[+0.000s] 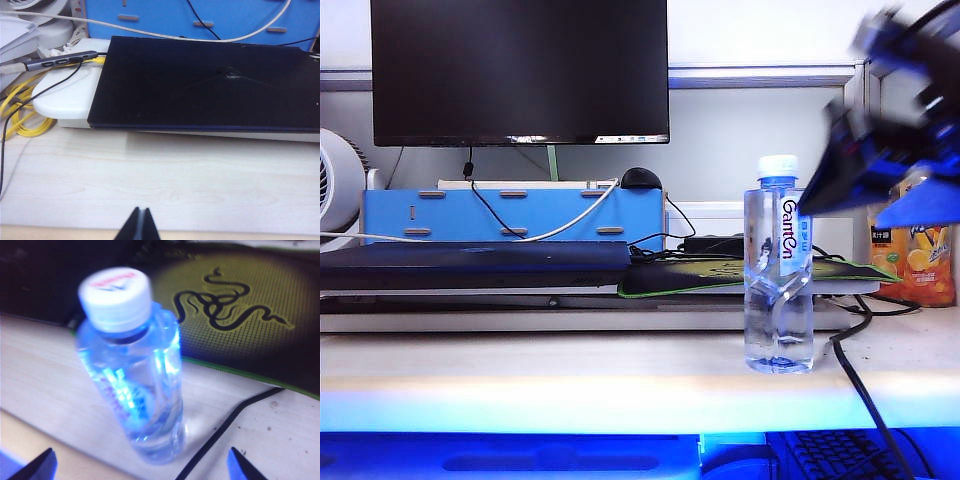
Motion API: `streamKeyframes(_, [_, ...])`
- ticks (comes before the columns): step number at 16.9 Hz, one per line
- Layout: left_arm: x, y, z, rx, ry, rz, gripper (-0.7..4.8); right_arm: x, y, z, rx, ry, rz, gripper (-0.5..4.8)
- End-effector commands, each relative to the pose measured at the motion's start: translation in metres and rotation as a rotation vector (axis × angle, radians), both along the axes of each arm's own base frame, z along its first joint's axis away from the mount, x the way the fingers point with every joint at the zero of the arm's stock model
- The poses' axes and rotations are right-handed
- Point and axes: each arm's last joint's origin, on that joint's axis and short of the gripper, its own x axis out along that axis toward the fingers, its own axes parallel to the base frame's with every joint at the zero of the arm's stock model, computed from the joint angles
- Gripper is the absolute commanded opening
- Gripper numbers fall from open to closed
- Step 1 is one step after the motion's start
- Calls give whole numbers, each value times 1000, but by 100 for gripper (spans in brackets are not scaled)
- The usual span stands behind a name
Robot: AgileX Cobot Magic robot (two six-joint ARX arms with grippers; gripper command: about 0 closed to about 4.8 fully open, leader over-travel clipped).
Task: Pick up the mineral water bottle and place it on the laptop.
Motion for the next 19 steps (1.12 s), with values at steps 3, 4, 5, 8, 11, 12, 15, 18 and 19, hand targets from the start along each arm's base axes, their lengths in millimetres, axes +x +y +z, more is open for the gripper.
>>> streamKeyframes(3, [0,0,0,1,0,-2,-2,28,14,1,-40,-41,30,479])
streamKeyframes(4, [0,0,0,1,0,-2,-2,32,16,0,-49,-44,34,479])
streamKeyframes(5, [0,0,0,1,0,-2,-2,38,19,0,-57,-38,41,479])
streamKeyframes(8, [0,0,0,1,0,-2,-2,53,27,-3,-71,-9,57,479])
streamKeyframes(11, [0,0,0,1,0,-2,-2,70,36,-7,-86,17,88,479])
streamKeyframes(12, [0,0,0,1,0,-2,-2,74,38,-10,-91,27,88,479])
streamKeyframes(15, [0,0,0,1,0,-2,-2,80,41,-16,-114,76,86,479])
streamKeyframes(18, [0,0,0,1,0,-2,-2,81,42,-15,-124,96,88,254])
streamKeyframes(19, [0,0,0,1,0,-2,-2,82,42,-15,-121,90,88,198])
